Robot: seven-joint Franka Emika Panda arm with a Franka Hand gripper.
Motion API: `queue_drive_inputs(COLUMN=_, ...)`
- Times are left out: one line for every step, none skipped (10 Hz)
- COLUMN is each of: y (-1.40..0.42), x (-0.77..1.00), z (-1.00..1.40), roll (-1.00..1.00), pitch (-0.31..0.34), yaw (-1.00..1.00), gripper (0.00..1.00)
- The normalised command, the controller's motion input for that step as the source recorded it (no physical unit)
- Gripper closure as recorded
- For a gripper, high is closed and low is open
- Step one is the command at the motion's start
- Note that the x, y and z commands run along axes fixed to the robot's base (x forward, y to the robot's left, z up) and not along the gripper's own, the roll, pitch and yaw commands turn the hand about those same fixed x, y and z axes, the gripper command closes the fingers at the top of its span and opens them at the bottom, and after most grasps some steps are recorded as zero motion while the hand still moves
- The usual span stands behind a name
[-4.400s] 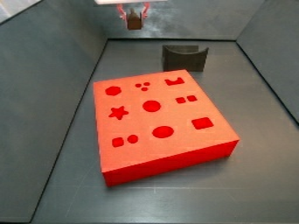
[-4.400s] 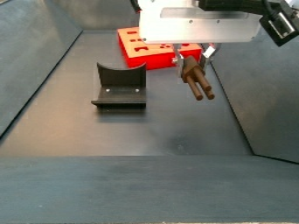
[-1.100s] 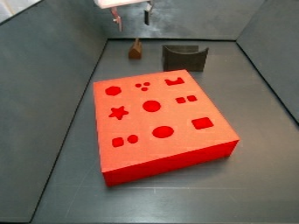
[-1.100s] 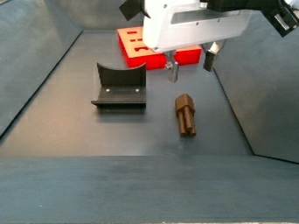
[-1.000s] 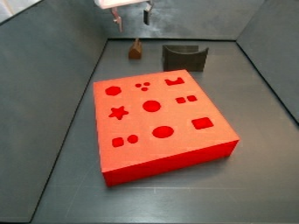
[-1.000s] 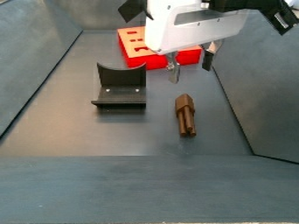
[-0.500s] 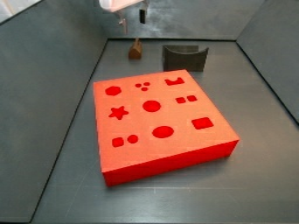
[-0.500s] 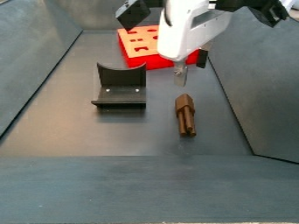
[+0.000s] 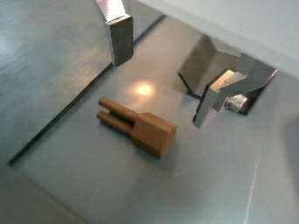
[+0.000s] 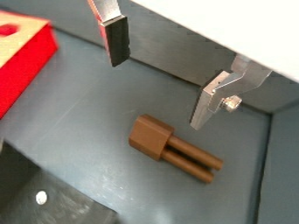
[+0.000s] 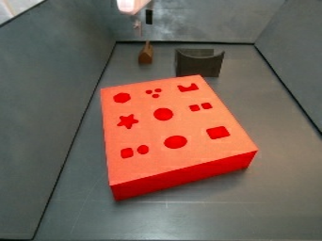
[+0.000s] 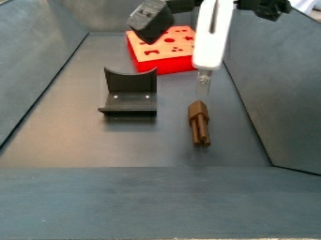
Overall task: Pick up the 3 prong object. Move up. Rotate the 3 prong object. Place the 3 prong object on the fixture. Regrasp the 3 prong object. Move to above the board. Insert the 3 prong object.
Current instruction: Rotate the 3 prong object.
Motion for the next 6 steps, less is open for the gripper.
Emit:
queue_drive_inputs(y=0.00, x=0.04, z=-0.03, roll=0.00, pitch=-0.010, yaw=1.00, gripper=0.00)
queue_drive_inputs(y=0.00, x=0.04, z=-0.03, roll=0.00, pitch=-0.010, yaw=1.00, gripper=0.00)
queue_drive_inputs(y=0.00, x=0.04, z=-0.03, roll=0.00, pitch=-0.011, yaw=1.00, gripper=0.00)
queue_drive_inputs(y=0.00, x=0.04, z=-0.03, roll=0.00, pitch=-0.011, yaw=1.00, gripper=0.00)
queue_drive_inputs(y=0.00, x=0.04, z=-0.03, roll=0.00, pitch=-0.012, yaw=1.00, gripper=0.00)
queue_drive_inputs(y=0.00, x=0.04, z=-0.03, roll=0.00, pitch=-0.012, yaw=1.00, gripper=0.00)
